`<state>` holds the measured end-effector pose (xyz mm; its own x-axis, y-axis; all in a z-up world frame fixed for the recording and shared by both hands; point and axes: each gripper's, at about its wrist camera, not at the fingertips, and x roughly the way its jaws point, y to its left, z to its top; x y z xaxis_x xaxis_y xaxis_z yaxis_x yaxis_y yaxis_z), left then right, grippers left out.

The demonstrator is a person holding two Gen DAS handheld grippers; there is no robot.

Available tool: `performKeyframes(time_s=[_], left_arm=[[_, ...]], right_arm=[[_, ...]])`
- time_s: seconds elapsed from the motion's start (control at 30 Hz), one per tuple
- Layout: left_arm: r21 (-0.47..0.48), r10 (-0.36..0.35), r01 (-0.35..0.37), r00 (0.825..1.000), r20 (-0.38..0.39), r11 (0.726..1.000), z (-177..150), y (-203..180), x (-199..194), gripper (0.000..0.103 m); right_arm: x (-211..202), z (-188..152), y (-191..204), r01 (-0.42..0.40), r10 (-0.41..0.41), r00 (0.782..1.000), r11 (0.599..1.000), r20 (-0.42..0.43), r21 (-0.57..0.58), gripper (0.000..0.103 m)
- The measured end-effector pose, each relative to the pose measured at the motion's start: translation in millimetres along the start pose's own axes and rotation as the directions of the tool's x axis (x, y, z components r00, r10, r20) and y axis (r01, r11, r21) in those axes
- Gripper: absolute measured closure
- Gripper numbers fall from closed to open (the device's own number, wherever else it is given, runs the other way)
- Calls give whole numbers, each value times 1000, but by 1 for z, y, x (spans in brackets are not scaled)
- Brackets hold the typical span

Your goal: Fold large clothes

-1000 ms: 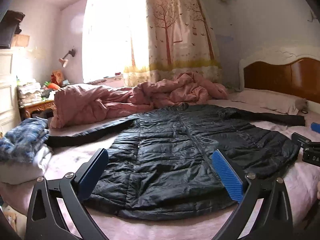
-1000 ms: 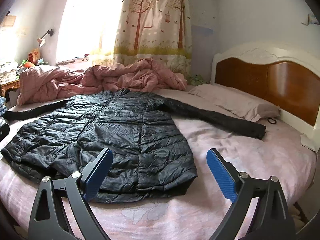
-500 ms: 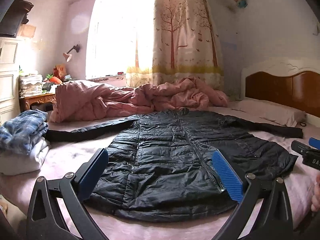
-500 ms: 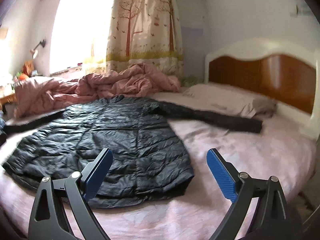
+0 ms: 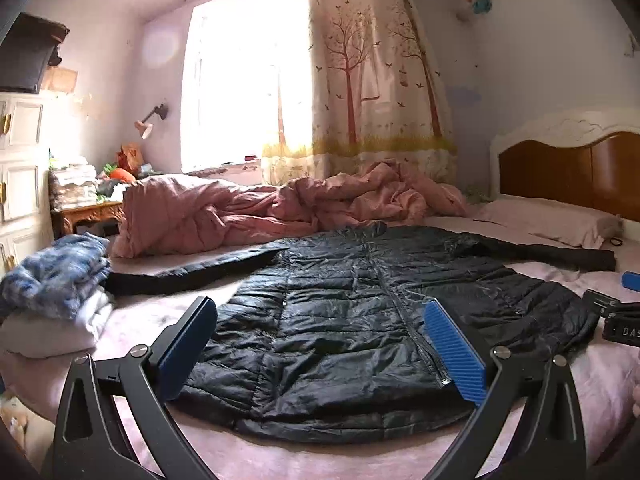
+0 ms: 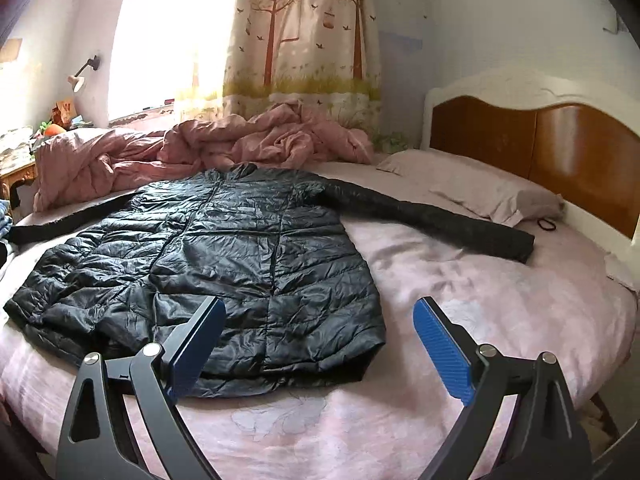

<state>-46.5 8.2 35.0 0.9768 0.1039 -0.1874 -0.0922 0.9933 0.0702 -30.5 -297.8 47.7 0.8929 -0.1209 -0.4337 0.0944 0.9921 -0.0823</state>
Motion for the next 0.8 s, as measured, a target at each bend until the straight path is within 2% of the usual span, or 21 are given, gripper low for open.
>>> performKeyframes(time_s=[0.07, 0.13, 0.3, 0.4, 0.53, 0.63, 0.7, 0.8], left_arm=[[9, 12, -12, 1000, 15, 1000, 0, -1, -2, 0], [7, -15, 15, 1000, 15, 1000, 0, -1, -4, 0], [0, -60, 60, 998, -30, 998, 0, -4, 0, 0], [-9, -30, 30, 999, -15, 1000, 0, -1, -2, 0], [-57, -71, 69, 997, -36, 996, 3, 7, 1, 0], [-75, -59, 55, 997, -46, 996, 2, 10, 3, 0], [-82, -59, 55, 997, -53, 995, 2, 12, 5, 4], [-70, -55, 51, 997, -60, 996, 1, 11, 7, 4]], right_arm=[[0, 0, 2, 0, 0, 1000, 1000, -3, -4, 7], [1, 0, 2, -8, 8, 1000, 1000, -9, -1, 7], [-1, 1, 2, 9, -9, 1000, 1000, 8, -8, 7], [-4, 1, 4, 10, -10, 1000, 1000, 23, -15, 7], [-7, 1, 6, 53, -52, 998, 998, 36, -17, 7], [-7, 1, 5, 41, -40, 999, 999, 26, -17, 7], [-8, 1, 5, 32, -32, 999, 999, 23, -15, 7], [-9, 1, 4, 22, -22, 999, 999, 25, -23, 14]])
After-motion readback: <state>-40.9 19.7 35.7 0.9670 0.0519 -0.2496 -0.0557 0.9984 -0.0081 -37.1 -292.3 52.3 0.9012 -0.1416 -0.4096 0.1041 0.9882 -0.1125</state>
